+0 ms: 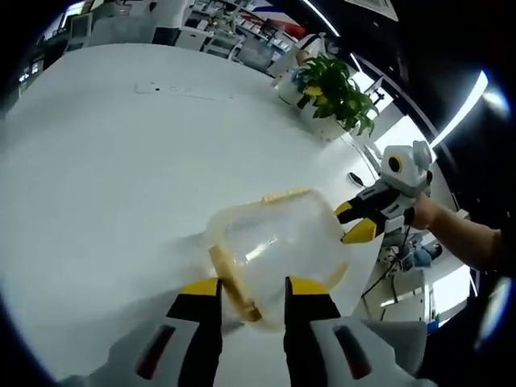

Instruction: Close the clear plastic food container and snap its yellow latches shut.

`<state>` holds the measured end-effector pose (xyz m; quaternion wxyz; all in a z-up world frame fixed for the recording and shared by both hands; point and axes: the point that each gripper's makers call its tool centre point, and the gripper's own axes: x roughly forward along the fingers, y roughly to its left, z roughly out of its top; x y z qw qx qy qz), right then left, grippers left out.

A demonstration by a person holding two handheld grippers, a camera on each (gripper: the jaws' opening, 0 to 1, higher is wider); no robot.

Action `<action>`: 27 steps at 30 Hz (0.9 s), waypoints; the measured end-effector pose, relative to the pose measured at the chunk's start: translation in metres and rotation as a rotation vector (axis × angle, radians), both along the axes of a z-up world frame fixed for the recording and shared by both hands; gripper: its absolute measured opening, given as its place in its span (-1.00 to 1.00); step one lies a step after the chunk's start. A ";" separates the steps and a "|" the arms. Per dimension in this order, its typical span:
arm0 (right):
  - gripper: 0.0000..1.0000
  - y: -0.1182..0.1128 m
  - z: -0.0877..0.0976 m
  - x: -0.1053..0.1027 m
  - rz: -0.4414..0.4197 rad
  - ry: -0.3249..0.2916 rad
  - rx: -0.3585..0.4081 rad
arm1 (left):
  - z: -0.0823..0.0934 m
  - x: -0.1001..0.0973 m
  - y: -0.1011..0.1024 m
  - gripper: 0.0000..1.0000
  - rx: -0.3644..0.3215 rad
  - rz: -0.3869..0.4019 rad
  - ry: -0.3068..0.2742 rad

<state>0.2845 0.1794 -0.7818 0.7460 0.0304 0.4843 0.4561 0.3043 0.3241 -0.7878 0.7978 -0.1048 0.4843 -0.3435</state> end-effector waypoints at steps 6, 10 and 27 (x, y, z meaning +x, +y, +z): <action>-0.55 0.001 0.001 0.003 -0.002 0.004 -0.026 | 0.001 0.002 -0.001 -0.48 -0.003 -0.004 -0.042; -0.53 0.001 0.001 0.005 -0.019 0.018 -0.041 | 0.001 0.001 -0.001 -0.45 0.008 0.012 -0.047; -0.26 0.004 0.010 0.019 0.270 -0.312 -0.346 | 0.017 0.017 -0.001 -0.16 0.278 -0.243 -0.369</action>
